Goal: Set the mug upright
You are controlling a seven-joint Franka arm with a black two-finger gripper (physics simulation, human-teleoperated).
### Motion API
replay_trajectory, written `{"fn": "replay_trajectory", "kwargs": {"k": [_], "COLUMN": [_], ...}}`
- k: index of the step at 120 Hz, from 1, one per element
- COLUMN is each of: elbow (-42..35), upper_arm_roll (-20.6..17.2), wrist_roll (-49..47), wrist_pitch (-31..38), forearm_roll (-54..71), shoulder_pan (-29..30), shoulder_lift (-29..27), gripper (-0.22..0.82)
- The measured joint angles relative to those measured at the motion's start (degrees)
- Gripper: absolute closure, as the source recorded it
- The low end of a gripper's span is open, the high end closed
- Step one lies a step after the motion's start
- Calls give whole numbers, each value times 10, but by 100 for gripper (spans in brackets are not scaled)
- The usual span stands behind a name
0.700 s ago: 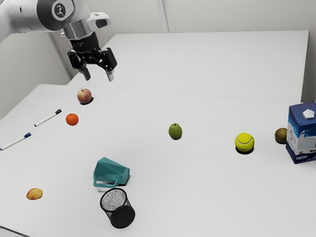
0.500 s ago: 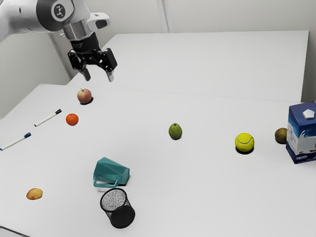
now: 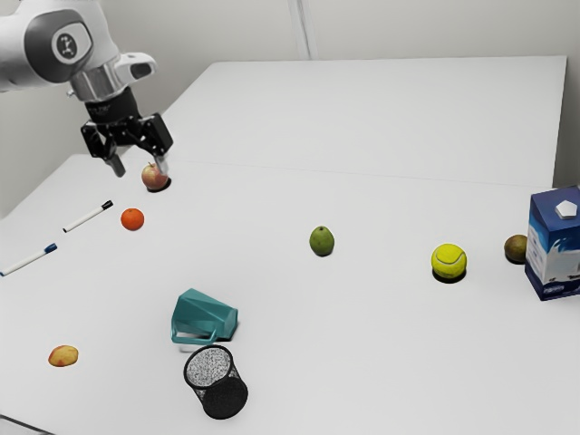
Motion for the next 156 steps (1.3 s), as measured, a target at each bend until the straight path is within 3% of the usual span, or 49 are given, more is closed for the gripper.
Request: {"fn": "replay_trajectory", "kwargs": {"k": [57,103,156], "elbow": [-167,-291,-372], "upper_arm_roll": [34,47,47], "wrist_roll": [82,159,242], "wrist_pitch": [105,202,278], "forearm_roll": [-84,-159,-258], "shoulder_pan": [60,62,61], "shoulder_lift": [-20,-32,-32], "gripper": [3,3,3]}}
